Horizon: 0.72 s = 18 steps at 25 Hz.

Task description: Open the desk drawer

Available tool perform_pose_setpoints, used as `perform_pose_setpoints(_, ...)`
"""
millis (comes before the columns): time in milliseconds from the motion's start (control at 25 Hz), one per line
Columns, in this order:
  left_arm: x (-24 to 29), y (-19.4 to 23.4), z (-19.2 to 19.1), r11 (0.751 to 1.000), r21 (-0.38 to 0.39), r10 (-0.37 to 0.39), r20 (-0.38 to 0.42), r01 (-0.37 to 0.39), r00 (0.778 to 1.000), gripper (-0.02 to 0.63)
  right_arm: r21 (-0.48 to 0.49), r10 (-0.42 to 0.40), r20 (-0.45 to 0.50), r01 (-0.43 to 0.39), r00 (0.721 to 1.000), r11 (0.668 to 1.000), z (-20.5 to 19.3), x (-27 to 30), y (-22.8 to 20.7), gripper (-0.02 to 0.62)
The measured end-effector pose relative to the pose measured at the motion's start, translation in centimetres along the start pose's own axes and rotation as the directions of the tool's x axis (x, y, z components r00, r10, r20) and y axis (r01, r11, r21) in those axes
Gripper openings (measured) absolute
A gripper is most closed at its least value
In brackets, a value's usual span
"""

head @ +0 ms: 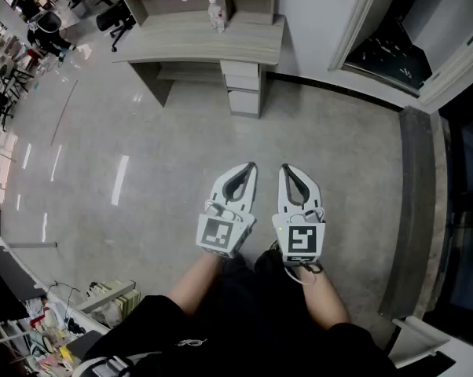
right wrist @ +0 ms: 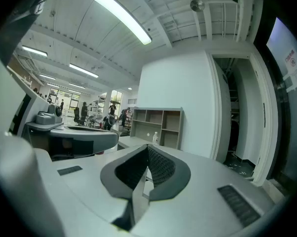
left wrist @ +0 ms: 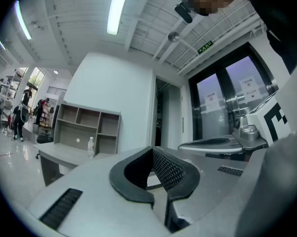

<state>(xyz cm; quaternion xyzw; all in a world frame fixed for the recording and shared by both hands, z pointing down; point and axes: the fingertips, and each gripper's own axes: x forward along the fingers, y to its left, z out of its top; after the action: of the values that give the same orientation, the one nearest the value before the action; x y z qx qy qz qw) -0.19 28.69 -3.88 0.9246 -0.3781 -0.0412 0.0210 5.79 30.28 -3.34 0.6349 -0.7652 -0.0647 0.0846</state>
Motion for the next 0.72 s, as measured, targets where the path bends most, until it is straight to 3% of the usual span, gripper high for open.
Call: perform_pose_setpoints(720, 1.6, -2.2, -2.0, 1.000, 0.004, -0.025, -0.062, 0.026, 0.998, 0.005, 0.042, -0.022, -0.055, 0.025, 0.998, 0.999, -2.2, -1.9, -2.6, 0.006)
